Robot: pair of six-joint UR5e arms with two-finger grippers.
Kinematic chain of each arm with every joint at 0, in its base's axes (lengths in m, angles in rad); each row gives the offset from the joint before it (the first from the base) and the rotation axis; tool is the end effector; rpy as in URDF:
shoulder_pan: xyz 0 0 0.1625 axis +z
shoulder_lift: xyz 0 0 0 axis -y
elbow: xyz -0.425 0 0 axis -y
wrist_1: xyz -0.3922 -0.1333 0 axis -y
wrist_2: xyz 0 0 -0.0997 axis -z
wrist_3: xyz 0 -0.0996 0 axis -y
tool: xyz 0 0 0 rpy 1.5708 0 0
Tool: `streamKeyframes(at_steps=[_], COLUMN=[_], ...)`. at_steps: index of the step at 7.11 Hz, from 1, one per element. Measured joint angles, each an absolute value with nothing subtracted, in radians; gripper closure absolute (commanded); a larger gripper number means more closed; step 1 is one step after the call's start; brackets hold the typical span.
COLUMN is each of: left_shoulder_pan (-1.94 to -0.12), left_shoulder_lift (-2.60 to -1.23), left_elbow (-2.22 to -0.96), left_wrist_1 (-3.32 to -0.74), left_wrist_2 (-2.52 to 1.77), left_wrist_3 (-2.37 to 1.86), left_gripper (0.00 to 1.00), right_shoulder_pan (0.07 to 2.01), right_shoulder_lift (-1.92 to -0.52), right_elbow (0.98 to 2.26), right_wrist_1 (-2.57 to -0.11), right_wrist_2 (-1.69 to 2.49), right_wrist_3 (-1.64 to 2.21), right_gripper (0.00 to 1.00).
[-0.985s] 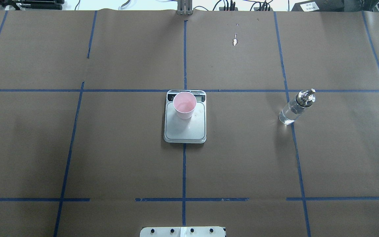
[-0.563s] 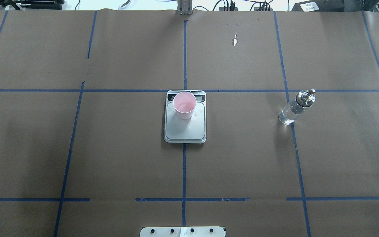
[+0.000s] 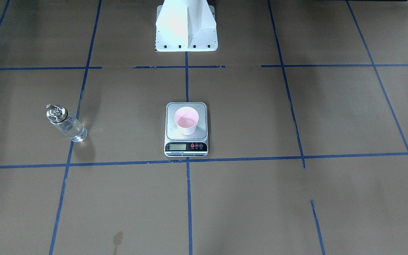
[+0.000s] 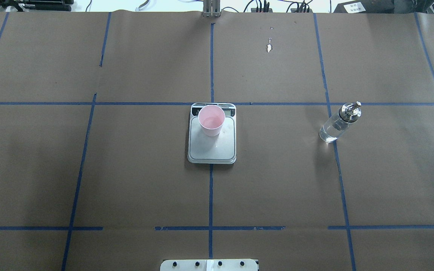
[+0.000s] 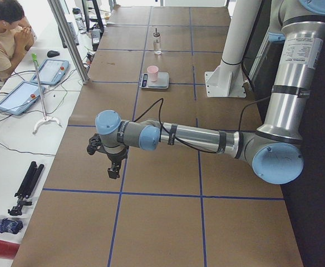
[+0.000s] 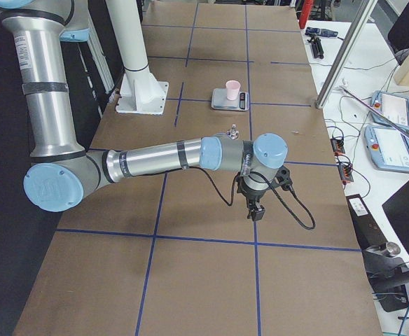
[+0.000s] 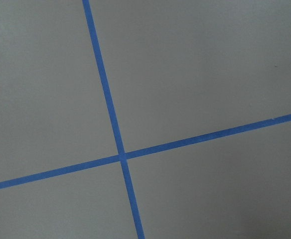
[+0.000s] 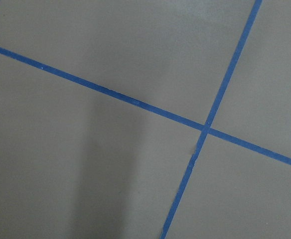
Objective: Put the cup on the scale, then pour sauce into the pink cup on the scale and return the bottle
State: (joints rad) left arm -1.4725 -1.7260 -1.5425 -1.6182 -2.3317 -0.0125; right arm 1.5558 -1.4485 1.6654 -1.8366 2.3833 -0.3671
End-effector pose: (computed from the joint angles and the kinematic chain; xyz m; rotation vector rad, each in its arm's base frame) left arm -0.0088 -0.5691 0.5865 0.1236 0.7675 0.1477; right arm 0.0530 -0.5319 0.5732 0.0973 -0.8121 -0.3408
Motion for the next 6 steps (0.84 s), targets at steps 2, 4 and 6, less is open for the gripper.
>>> streamKeyframes(at_steps=[2,4,6], left_shoulder_pan=[-1.474,-1.475,-1.476], left_shoulder_lift=[-1.722,-1.720,-1.717], left_elbow=[-1.543,-1.547,-1.554], left_wrist_1=[-1.624,-1.626,-1.626], left_wrist_2=[-2.328,-2.330,-2.336], left_wrist_3=[-0.046,-0.053,-0.055], left_gripper=[0.00,0.00,0.00], right_shoulder_pan=[1.557,1.556,1.556], right_shoulder_lift=[-1.453,-1.452,-1.486], right_elbow=[1.659,1.657,1.665], right_wrist_1=[-1.812,-1.803,-1.750], right_wrist_2=[2.419,2.443,2.446], right_wrist_3=[-0.307,-0.259,-0.253], right_gripper=[0.00,0.00,0.00])
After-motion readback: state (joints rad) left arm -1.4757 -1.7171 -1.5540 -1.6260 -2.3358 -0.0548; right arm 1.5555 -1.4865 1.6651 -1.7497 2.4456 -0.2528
